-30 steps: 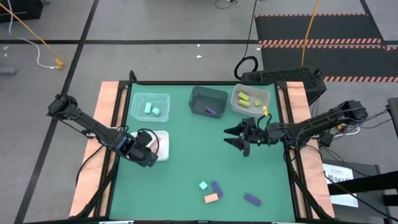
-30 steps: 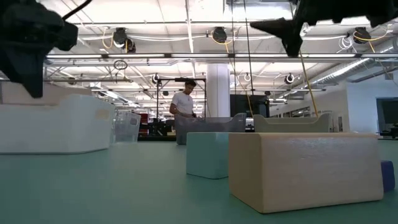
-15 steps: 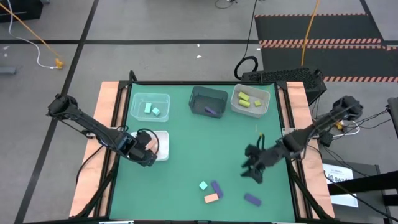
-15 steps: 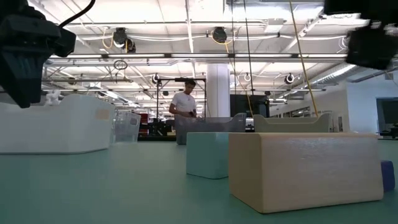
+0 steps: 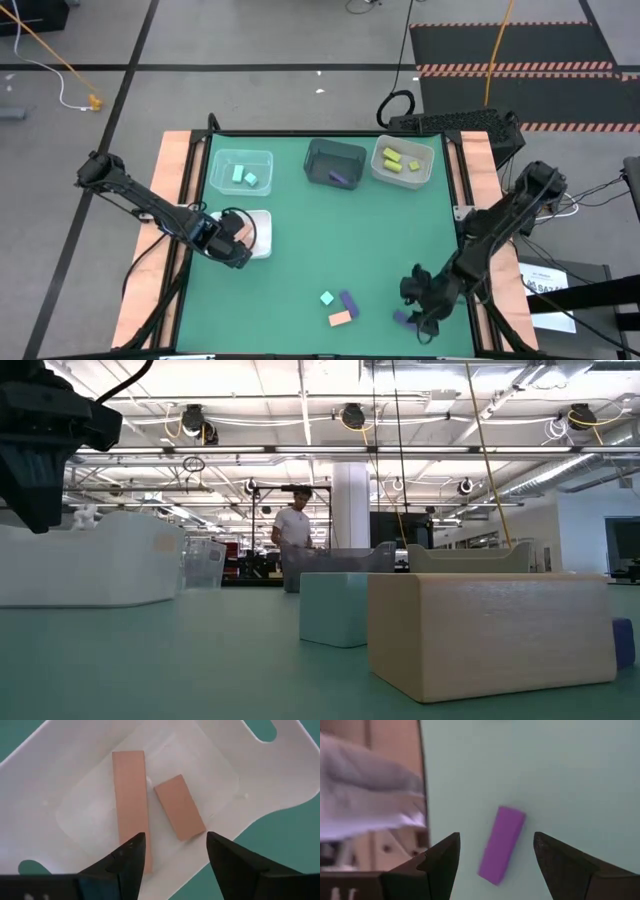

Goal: Sort & place blocks by color
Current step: Put the right violet into the black bin

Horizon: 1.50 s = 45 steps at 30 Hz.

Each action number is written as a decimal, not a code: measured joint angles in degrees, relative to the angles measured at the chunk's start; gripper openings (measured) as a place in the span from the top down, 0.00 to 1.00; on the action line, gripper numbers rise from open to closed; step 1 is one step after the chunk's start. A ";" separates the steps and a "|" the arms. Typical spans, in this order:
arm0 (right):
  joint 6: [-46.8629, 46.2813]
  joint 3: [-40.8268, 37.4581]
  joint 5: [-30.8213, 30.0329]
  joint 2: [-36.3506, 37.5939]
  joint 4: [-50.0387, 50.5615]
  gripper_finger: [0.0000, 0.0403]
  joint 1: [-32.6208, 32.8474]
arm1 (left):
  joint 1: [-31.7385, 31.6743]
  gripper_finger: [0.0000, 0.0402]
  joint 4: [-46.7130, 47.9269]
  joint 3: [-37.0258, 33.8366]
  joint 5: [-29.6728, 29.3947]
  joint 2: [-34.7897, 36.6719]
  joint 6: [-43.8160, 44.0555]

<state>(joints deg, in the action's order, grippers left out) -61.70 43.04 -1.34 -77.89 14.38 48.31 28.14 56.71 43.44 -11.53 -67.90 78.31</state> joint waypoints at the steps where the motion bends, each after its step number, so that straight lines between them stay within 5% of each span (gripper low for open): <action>1: 0.51 1.07 0.02 -1.54 1.70 0.40 0.47 | 0.00 0.49 0.02 0.00 0.00 0.00 -0.29; 7: 0.75 7.48 -0.02 -8.43 12.03 0.40 1.39 | 0.00 0.51 0.02 0.02 0.00 0.00 -1.62; 30: -8.10 11.40 -3.71 -19.40 11.34 0.41 1.21 | 0.00 0.54 0.02 0.02 -0.55 0.00 -5.63; 42: -8.17 11.22 -5.25 -19.62 17.47 0.79 1.16 | 0.00 0.54 -0.41 0.02 -3.67 0.00 -6.22; 45: -8.35 11.20 -4.76 -19.71 18.59 0.80 1.14 | 0.00 0.54 -0.52 0.02 -4.02 0.00 -6.22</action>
<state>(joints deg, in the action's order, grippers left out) -70.04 54.24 -6.10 -97.60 32.97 49.45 28.14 56.18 43.46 -15.55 -67.90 72.10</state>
